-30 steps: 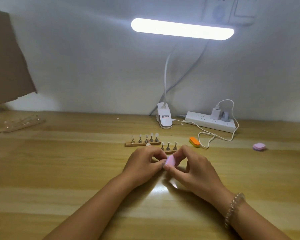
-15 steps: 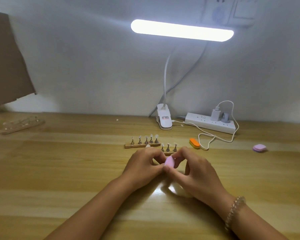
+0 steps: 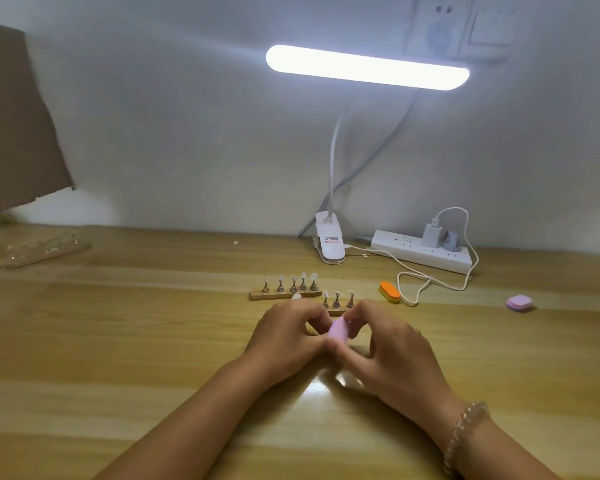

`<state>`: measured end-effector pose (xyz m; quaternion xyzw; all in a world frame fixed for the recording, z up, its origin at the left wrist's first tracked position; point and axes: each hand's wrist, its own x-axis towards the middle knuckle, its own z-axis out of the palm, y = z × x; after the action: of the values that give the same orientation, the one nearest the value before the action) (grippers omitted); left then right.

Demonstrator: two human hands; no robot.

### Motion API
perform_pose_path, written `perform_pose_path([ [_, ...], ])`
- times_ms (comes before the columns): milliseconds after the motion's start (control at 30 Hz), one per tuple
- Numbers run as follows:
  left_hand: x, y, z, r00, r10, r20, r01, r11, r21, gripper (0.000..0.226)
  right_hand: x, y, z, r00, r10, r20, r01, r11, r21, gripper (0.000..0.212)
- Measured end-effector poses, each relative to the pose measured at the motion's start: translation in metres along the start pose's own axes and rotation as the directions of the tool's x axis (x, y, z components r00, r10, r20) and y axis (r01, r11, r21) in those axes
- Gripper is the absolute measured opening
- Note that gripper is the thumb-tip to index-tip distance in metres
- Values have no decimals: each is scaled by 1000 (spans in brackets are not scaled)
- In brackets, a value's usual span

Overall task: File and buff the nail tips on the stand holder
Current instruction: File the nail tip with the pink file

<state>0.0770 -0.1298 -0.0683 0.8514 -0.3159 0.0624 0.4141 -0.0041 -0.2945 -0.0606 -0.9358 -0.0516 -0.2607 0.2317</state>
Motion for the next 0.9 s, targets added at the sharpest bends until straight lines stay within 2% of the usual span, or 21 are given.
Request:
perform_pose_path([
  [33, 1, 0, 0, 1000, -8, 4, 8, 1000, -17, 11, 0, -2, 0, 1000, -13, 12, 13, 1000, 6, 35],
  [167, 1, 0, 0, 1000, -29, -6, 29, 999, -21, 10, 5, 2, -2, 996, 86, -20, -85, 996, 35, 33],
  [267, 1, 0, 0, 999, -44, 16, 45, 998, -37, 7, 0, -2, 1, 1000, -9, -8, 9, 1000, 0, 30],
  [300, 1, 0, 0, 999, -43, 15, 43, 999, -30, 6, 1, -2, 0, 1000, 17, -21, -17, 1000, 16, 32],
  [400, 0, 2, 0, 1000, -19, 10, 19, 1000, 18, 5, 8, 9, -5, 964, 231, -133, -208, 963, 170, 35],
  [467, -1, 3, -2, 999, 3, 38, -3, 1000, 15, 7, 8, 15, -5, 951, 272, -145, -240, 950, 202, 36],
  [733, -1, 5, -12, 986, 39, 163, -21, 993, -113, 11, 3, 8, -3, 972, 197, -126, -189, 979, 76, 40],
  [833, -2, 4, -11, 992, 39, 118, -31, 997, -73, 10, 1, 4, -4, 979, 161, -126, -151, 985, 87, 41],
  [900, -3, 4, -9, 996, 35, 85, -31, 998, -53, 9, -2, -1, -3, 995, 85, -60, -82, 995, 53, 42],
])
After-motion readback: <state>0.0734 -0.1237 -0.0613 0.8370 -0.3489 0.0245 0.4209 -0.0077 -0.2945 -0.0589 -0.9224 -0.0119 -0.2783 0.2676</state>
